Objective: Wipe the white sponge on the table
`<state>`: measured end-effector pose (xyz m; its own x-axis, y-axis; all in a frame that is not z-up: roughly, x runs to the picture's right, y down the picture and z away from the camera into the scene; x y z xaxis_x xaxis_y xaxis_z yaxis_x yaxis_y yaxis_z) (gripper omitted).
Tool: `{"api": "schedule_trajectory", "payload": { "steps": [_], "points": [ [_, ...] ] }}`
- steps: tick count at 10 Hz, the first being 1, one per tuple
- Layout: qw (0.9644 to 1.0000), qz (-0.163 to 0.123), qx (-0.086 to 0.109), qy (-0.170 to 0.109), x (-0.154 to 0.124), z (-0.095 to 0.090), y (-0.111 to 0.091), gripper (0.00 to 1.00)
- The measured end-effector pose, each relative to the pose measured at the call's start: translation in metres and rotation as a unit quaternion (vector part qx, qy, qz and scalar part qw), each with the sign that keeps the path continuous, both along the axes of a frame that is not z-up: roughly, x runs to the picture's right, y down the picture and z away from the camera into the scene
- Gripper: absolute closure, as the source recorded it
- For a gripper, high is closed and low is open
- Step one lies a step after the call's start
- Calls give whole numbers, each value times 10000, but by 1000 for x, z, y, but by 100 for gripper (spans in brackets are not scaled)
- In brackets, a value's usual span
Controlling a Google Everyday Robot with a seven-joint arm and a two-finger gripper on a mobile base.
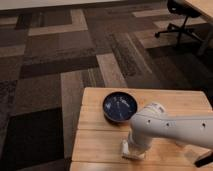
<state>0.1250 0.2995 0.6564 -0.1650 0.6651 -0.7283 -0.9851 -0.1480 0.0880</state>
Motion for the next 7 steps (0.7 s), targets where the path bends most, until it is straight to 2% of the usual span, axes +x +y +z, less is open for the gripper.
{"api": "schedule_trajectory", "payload": {
  "steps": [3,7],
  "points": [
    [9999,9,-28,132,13,2,1,100],
    [9995,86,29,309,28,1,-2,100]
  ]
}}
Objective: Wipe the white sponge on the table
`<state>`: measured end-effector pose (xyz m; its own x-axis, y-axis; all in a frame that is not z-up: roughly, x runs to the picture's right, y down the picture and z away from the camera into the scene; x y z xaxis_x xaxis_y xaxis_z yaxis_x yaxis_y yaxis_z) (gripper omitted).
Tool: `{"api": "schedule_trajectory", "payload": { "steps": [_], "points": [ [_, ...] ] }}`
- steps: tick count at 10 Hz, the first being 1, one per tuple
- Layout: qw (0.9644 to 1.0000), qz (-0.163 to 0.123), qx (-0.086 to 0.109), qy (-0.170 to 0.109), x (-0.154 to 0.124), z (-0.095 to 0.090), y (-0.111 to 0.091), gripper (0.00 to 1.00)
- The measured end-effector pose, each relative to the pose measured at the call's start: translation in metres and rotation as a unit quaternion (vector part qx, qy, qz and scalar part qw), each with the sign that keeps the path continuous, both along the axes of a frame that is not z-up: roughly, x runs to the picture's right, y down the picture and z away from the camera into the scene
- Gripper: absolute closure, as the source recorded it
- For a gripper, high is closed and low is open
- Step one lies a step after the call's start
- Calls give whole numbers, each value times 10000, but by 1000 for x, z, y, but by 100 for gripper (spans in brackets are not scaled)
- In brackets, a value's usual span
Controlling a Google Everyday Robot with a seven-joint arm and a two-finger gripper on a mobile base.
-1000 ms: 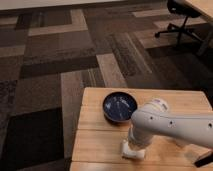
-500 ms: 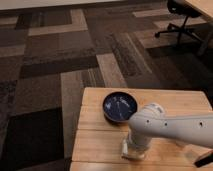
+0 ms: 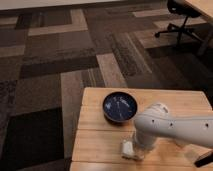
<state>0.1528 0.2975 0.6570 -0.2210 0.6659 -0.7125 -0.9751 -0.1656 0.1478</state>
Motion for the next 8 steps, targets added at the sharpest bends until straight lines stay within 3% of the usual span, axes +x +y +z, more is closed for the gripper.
{"api": "schedule_trajectory", "payload": {
  "steps": [6,8],
  "points": [
    [9997,34,-151,-209,-15,10,9,100],
    [9989,-172,-2,-429,-29,20,-11,100]
  ]
}}
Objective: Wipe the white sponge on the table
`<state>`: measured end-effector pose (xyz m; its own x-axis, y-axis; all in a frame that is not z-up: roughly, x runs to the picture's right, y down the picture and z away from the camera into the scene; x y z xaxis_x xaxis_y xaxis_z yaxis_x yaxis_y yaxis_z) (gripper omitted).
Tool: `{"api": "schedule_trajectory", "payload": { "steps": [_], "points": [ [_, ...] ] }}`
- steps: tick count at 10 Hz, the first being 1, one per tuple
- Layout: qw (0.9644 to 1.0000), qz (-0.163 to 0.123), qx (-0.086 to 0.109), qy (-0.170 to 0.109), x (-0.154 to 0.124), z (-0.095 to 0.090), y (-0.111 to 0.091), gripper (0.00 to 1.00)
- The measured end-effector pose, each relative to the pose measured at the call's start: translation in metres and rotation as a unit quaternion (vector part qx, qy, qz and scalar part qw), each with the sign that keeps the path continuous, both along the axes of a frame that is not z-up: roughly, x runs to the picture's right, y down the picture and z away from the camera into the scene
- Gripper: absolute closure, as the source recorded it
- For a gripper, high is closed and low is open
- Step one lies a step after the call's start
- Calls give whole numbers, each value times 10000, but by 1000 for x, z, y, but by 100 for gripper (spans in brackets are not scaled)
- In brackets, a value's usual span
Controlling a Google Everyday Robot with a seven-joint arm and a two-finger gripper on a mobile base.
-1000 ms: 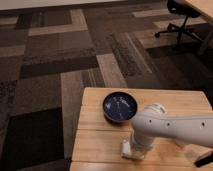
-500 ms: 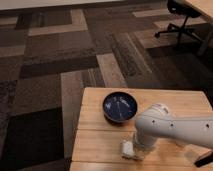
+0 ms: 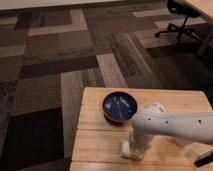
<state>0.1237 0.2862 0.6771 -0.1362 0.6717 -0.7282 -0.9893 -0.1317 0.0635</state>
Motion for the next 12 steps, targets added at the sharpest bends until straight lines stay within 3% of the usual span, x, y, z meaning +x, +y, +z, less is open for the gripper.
{"api": "schedule_trajectory", "payload": {
  "steps": [3,5,7,9,12],
  "points": [
    [9995,-262,44,-178,-7,23,-14,100],
    [9989,-433,147,-93,6,30,-28,100],
    [9975,-553,324,311,38,16,-47,100],
    [9964,-512,256,633,58,3,-38,100],
    [9967,-439,227,641,48,1,-32,100]
  ]
}}
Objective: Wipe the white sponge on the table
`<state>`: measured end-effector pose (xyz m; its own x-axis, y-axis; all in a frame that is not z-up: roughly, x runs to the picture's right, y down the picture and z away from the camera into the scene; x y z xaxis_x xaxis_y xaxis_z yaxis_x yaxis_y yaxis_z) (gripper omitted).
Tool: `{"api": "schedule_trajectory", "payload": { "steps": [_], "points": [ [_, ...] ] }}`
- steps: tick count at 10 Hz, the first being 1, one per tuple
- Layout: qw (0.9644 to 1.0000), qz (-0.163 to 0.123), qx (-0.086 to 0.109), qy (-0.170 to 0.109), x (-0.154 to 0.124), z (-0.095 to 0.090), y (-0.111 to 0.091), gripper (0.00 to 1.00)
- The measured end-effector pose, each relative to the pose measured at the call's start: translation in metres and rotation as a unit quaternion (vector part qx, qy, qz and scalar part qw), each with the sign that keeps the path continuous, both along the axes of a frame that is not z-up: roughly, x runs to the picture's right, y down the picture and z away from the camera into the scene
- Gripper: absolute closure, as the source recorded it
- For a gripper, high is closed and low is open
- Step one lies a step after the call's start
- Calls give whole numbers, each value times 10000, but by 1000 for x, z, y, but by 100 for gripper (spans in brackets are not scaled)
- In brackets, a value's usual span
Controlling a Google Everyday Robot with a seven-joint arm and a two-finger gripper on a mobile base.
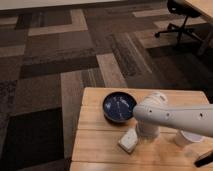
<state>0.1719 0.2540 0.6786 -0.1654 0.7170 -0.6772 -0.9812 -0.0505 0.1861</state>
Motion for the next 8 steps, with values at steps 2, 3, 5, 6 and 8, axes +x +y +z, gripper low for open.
{"api": "schedule_trajectory", "payload": {
  "steps": [2,3,5,6,8],
  "points": [
    [9999,49,-106,-56,-8,5,10,100],
    [9998,63,-186,-83,-10,9,17,100],
    [9996,63,-225,-128,-14,14,18,100],
    [9996,44,-220,-155,-15,15,17,100],
    [9994,-5,-265,-222,-19,22,17,100]
  ]
}}
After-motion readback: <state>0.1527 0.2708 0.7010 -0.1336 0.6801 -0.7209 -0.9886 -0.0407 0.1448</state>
